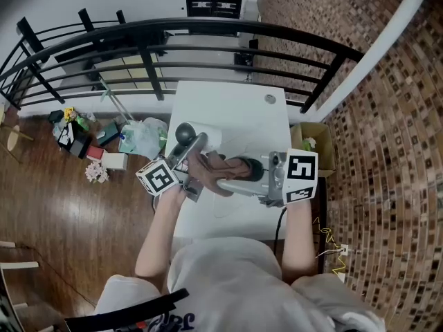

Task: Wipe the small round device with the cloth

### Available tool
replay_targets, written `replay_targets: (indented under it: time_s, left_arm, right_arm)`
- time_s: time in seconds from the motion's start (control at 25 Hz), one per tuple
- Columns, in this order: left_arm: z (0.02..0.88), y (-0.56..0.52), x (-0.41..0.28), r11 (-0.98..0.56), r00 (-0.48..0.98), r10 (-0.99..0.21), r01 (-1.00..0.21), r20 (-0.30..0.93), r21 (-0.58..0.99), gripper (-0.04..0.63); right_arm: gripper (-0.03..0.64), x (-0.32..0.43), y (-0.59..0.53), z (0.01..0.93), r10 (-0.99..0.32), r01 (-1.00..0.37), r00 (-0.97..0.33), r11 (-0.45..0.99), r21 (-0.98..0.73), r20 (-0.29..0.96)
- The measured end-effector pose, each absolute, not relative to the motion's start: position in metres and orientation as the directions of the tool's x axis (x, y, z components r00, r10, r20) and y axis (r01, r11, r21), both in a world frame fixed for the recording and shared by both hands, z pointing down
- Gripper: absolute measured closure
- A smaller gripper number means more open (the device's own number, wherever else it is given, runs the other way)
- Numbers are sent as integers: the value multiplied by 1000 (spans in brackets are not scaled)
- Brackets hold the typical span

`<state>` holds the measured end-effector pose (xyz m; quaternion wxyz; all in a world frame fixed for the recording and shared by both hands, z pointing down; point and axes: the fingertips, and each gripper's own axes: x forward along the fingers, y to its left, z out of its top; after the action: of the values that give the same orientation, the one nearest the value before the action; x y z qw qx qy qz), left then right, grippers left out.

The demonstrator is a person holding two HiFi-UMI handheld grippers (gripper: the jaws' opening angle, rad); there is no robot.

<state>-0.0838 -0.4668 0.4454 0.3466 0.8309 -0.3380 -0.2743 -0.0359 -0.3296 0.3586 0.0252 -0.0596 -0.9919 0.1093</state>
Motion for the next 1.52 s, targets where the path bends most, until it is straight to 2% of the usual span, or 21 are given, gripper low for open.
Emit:
replay_targets:
  time_s: [0.08,0.2,0.4,0.56,0.8,1.08,1.16,1.28,1.44,1.52]
  left_arm:
    - [444,-466,-79,-541,640,-738,-370,-215,755,245]
    - [444,-463,-71,-558,666,-717,-367,-209,744,245]
    - [452,-460,-66,-546,680,-710,-367,-183,753,245]
    - [457,-455,-66,-547,695,-695,-346,-184,762,247]
    - [459,-444,-65,-599,747,-642,-349,-172,721,247]
    - [462,-418,-43,-695,858,-491,-285,-147,660,246]
    - [469,-410,-30,-711,895,-435,-278,-95,646,247]
    - [486,-396,-13,-725,944,-326,-287,55,626,245]
    - [513,-385,-3,-738,936,-213,-341,278,582,245]
    - [521,-383,1,-747,924,-186,-355,335,562,245]
  right_arm:
    - [588,-45,-337,378,76,41,-987,971,-236,143]
    - [588,-49,-362,412,-88,-157,-935,971,-178,344]
    - [588,-45,-388,426,-265,-304,-841,953,-5,472]
    - [588,-37,-404,437,-336,-376,-804,926,19,491]
    - [588,-25,-412,441,-370,-423,-808,906,-15,458]
    - [588,8,-444,446,-515,-573,-736,819,0,440]
    - [588,15,-446,446,-517,-580,-746,814,-27,419]
    - [588,16,-436,420,-475,-520,-810,853,-47,344]
    - [588,-6,-404,390,-282,-323,-913,941,-103,294]
    - [588,-23,-389,400,-178,-243,-928,955,-170,327]
